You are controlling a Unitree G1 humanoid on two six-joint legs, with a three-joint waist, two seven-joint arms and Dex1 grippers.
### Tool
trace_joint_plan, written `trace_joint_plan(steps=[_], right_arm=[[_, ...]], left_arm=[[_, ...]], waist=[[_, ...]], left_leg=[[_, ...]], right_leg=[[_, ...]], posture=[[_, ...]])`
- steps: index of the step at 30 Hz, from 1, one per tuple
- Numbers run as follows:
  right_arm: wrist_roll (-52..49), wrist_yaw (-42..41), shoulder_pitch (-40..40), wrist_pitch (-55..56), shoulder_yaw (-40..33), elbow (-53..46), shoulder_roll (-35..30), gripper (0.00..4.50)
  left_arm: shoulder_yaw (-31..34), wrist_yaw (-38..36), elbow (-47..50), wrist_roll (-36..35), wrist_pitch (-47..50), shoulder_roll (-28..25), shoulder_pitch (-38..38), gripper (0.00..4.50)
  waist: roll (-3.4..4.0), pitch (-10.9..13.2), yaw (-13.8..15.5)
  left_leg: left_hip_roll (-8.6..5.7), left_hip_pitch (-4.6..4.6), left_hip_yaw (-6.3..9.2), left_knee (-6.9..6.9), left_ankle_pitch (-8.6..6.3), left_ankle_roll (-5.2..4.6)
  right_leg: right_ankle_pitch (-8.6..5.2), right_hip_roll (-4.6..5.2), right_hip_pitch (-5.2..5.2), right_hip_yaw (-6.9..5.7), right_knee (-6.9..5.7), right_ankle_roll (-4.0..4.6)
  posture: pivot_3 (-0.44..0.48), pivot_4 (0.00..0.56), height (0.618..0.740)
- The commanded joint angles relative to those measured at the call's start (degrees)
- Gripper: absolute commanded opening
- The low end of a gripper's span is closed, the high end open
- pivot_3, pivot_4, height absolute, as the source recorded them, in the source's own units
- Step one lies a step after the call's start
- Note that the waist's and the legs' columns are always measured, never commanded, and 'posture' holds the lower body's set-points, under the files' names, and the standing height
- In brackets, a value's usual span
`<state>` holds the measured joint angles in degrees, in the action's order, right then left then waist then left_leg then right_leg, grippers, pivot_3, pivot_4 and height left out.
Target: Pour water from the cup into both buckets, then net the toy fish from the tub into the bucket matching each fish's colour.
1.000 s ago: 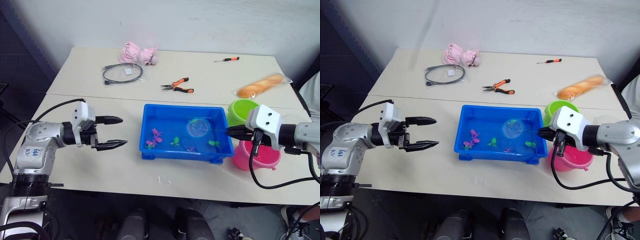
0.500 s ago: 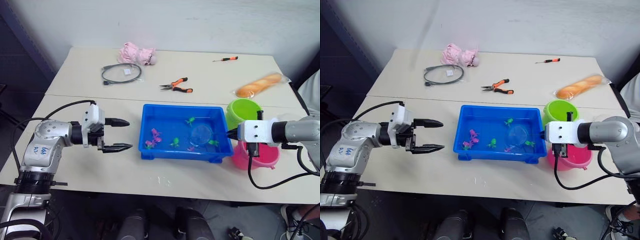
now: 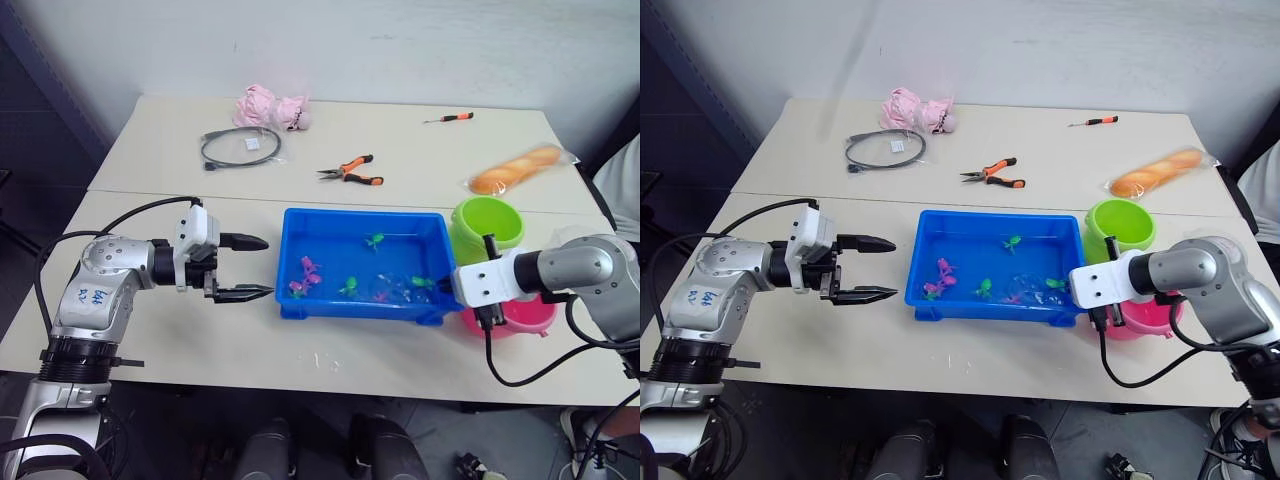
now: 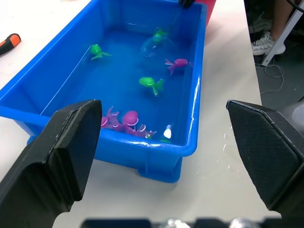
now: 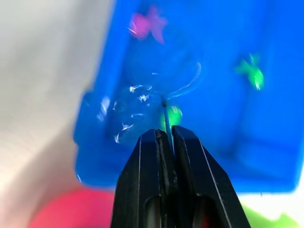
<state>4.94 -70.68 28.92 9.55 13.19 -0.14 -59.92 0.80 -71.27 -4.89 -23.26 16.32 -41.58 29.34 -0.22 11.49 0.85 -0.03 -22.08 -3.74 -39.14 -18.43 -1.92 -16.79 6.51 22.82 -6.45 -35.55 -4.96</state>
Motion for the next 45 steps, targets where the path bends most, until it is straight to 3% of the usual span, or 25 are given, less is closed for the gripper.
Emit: trace_joint_plan(steps=[1, 7, 15, 28, 32, 37, 45], right_arm=[[-1.4, -2.0, 1.9, 1.3, -0.5, 0.8, 0.6, 0.0], [-5.9, -4.1, 2.5, -4.2, -1.9, -0.5, 2.9, 0.0], [-12.6, -4.8, 3.6, -19.6, -5.2, -1.9, 3.2, 0.0], [-19.4, -4.5, 1.1, -25.1, -13.1, 1.6, 2.6, 0.0], [-24.5, -3.8, -3.1, -28.0, -20.6, -1.7, 1.7, 0.0], [-30.0, 0.9, -13.8, -34.2, -32.9, -11.1, 1.9, 0.0], [-32.6, 8.5, -35.9, -39.7, -56.4, -28.6, 8.9, 0.0]], left_arm=[[0.6, 0.1, 1.6, -0.3, -0.3, -0.4, 0.7, 4.48], [0.8, 0.8, 2.5, -0.3, -0.3, -0.3, -0.3, 4.48], [0.8, 1.1, 1.6, 0.0, -0.9, -0.2, 0.0, 4.48], [1.0, 1.6, 1.1, 0.3, -1.9, -0.2, 0.0, 4.48], [1.5, 2.4, 1.8, -1.2, -1.1, 0.9, 0.7, 4.48], [1.3, 4.6, 5.9, -4.4, 2.4, 4.7, 0.9, 4.48], [-2.2, 8.1, 11.4, -7.8, 7.6, 13.1, 2.6, 4.48]], waist=[[0.0, 0.0, 0.0], [0.0, 0.0, 0.0], [0.0, 0.0, 0.1], [0.0, 0.0, 0.2], [0.0, 0.0, 0.5], [0.0, 0.0, 0.7], [0.0, 0.0, 0.9]], left_leg=[[0.0, 0.0, 0.0, 0.0, 0.0, 0.0], [0.0, 0.0, 0.02, -0.02, 0.0, 0.0], [0.0, -0.01, 0.03, -0.04, 0.0, 0.0], [0.0, -0.01, 0.02, -0.03, 0.0, 0.0], [-0.01, -0.01, 0.03, -0.03, 0.0, 0.0], [-0.03, -0.04, 0.1, -0.04, 0.0, -0.01], [-0.04, 0.02, 0.14, -0.03, 0.0, -0.01]], right_leg=[[0.0, 0.0, 0.0, 0.0, 0.0, 0.0], [0.0, 0.01, 0.0, 0.0, -0.02, 0.0], [0.0, 0.02, 0.0, 0.0, -0.03, 0.0], [0.0, 0.02, 0.0, -0.01, -0.04, 0.0], [0.0, 0.03, 0.0, -0.02, -0.04, 0.0], [0.02, 0.05, -0.03, -0.06, -0.04, -0.03], [0.04, 0.04, -0.15, -0.03, -0.01, -0.07]], posture=[[0.0, 0.15, 0.74], [0.0, 0.15, 0.74], [0.0, 0.15, 0.74], [0.0, 0.15, 0.74], [0.0, 0.15, 0.74], [0.0, 0.15, 0.74], [0.0, 0.15, 0.74]])
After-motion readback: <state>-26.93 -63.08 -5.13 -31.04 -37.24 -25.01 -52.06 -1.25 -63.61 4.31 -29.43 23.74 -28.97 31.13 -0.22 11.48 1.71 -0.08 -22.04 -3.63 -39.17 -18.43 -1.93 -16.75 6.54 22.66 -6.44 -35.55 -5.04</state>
